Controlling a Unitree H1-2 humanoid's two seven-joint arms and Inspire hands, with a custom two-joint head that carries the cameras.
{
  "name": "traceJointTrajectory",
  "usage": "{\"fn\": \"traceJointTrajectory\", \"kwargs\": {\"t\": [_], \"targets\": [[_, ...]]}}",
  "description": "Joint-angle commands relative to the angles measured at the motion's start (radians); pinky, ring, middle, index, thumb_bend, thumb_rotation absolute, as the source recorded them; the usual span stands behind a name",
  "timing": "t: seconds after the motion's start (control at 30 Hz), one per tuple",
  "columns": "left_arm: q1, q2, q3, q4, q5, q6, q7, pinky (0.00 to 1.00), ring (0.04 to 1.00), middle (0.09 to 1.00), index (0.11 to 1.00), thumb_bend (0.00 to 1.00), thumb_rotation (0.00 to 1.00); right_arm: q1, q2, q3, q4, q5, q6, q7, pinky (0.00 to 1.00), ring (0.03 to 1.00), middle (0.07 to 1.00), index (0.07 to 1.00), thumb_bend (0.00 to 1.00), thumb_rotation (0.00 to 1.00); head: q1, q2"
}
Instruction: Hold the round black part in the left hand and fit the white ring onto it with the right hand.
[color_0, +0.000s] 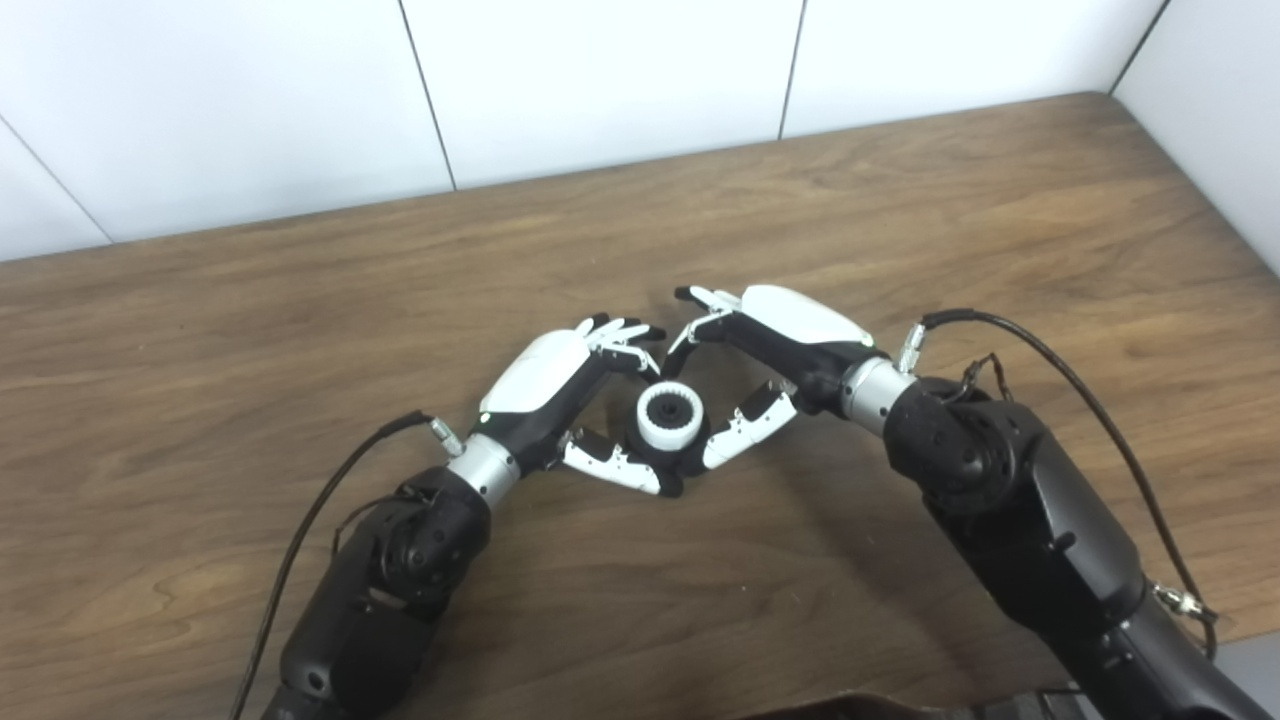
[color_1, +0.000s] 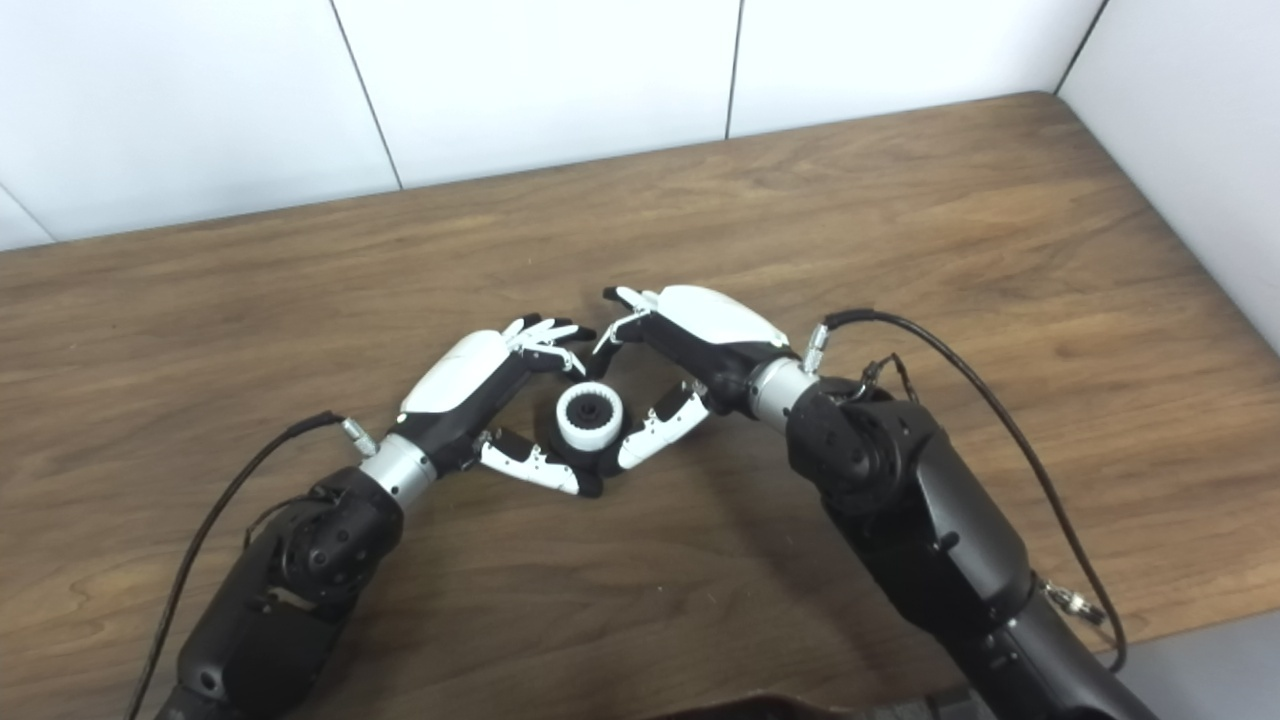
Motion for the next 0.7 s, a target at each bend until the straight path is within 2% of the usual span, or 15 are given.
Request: {"fn": "traceJointTrajectory", "kwargs": {"t": [0.0,0.23,0.47,0.67], "targets": [[-0.009,-0.001,-0.004,-0.007,-0.005,-0.021,-0.007,1.00,0.965,0.907,0.479,0.52,0.05,-0.027,-0.018,0.001,-0.028,-0.012,0.004,0.008,0.94,1.000,1.000,0.799,0.96,0.37,-0.001,0.001],[-0.013,0.002,-0.004,0.002,-0.004,-0.030,-0.003,1.00,0.962,0.907,0.478,0.52,0.05,-0.025,-0.024,-0.017,-0.043,-0.007,0.024,0.035,0.96,1.000,1.000,0.882,1.00,0.37,-0.005,-0.005],[-0.013,0.003,0.000,0.001,-0.007,-0.028,-0.007,1.00,0.965,0.908,0.478,0.52,0.05,-0.010,-0.016,-0.080,-0.081,0.004,0.028,0.065,0.98,1.000,1.000,0.917,1.00,0.40,-0.009,-0.012],[-0.017,0.005,0.003,0.010,-0.006,-0.043,0.001,1.00,0.964,0.908,0.478,0.52,0.05,0.012,-0.007,-0.134,-0.114,0.016,0.028,0.063,0.86,1.000,1.000,0.913,1.00,0.40,-0.013,-0.019]]}}
